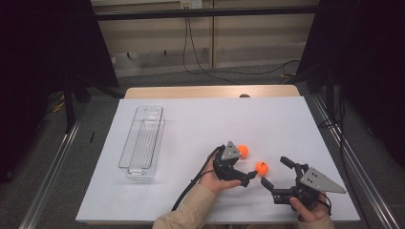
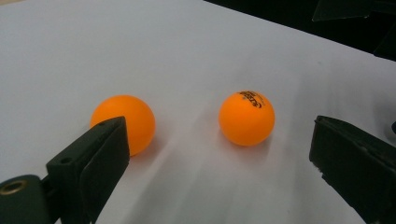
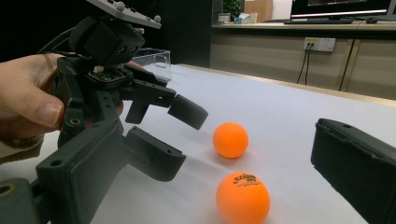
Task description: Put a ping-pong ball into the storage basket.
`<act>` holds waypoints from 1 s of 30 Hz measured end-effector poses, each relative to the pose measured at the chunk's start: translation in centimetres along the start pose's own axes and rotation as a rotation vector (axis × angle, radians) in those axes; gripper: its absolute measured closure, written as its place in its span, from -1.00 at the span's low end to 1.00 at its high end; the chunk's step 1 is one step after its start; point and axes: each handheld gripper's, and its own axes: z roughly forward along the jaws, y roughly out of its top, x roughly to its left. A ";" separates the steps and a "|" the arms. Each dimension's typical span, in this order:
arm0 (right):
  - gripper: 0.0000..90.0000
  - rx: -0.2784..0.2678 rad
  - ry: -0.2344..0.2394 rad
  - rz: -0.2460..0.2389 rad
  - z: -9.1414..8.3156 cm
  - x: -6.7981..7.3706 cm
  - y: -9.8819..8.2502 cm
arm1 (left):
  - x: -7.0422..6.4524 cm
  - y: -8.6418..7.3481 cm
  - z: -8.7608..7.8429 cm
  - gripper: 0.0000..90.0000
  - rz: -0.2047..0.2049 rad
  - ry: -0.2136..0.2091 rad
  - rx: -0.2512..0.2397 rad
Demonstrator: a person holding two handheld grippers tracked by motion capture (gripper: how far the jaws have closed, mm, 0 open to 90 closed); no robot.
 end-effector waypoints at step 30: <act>-0.96 0.002 0.000 0.002 0.0 0.0 0.0 | -0.3 0.2 1.2 -0.85 -0.003 -0.016 0.031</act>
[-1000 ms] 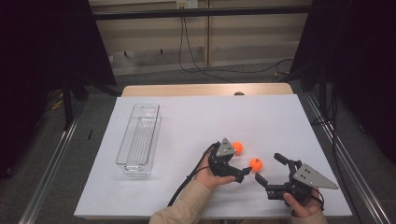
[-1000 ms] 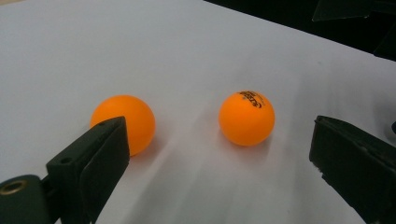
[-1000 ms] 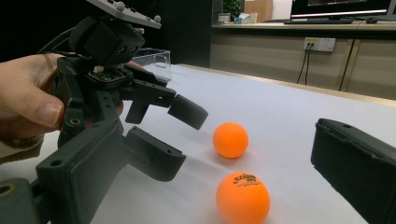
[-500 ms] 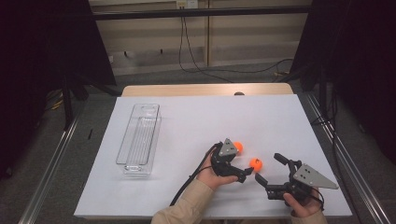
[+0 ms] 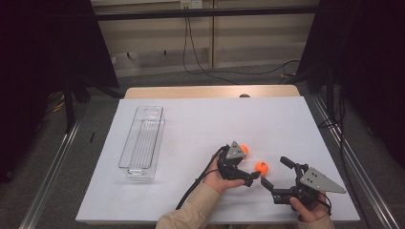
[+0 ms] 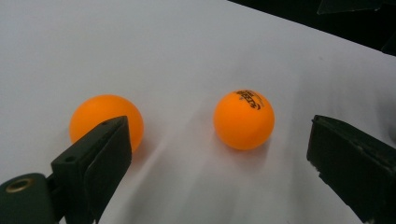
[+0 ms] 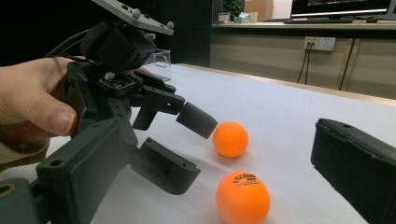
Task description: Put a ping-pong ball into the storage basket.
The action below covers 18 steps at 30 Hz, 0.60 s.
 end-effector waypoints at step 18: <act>-0.96 0.002 0.000 0.001 0.0 0.1 0.0 | -0.4 0.2 1.3 -0.73 0.019 -0.006 0.032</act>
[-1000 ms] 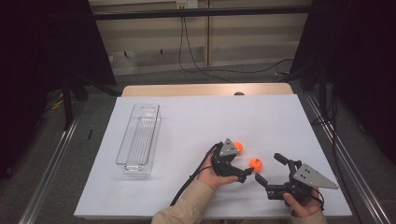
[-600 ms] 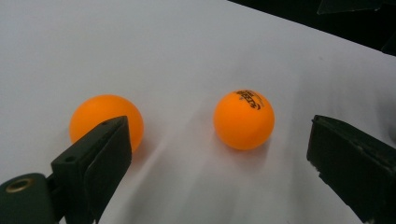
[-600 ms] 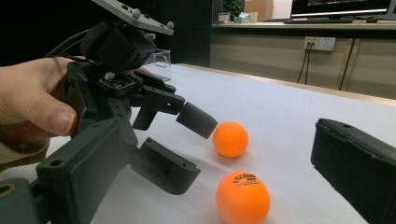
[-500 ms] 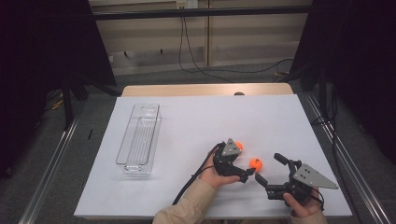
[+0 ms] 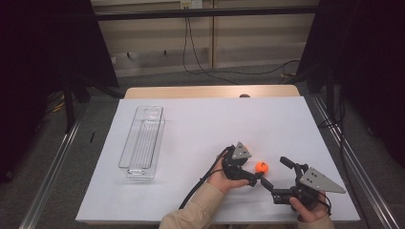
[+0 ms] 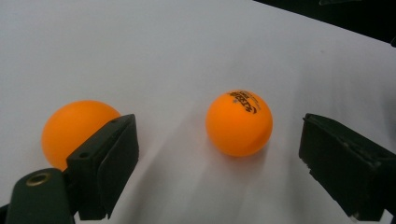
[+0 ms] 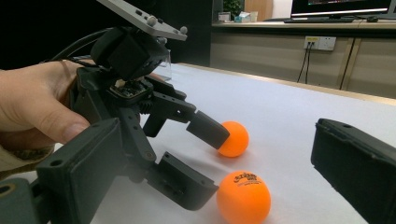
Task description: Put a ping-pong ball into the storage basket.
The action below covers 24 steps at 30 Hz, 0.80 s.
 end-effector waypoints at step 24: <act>-0.96 -0.002 -0.002 0.001 -0.1 -0.1 0.0 | -0.4 0.4 0.9 -0.58 0.023 -0.017 0.014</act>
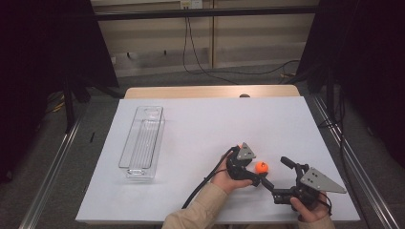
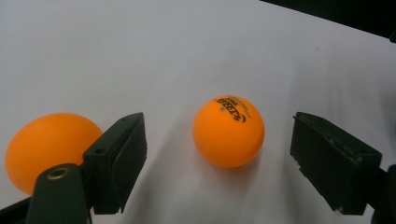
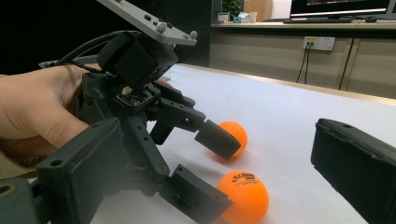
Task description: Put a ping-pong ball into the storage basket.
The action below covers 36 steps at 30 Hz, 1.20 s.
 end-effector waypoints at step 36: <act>-0.96 -0.005 -0.005 0.001 -0.2 -0.1 0.0 | -0.2 0.7 1.2 0.13 -0.016 -0.018 0.076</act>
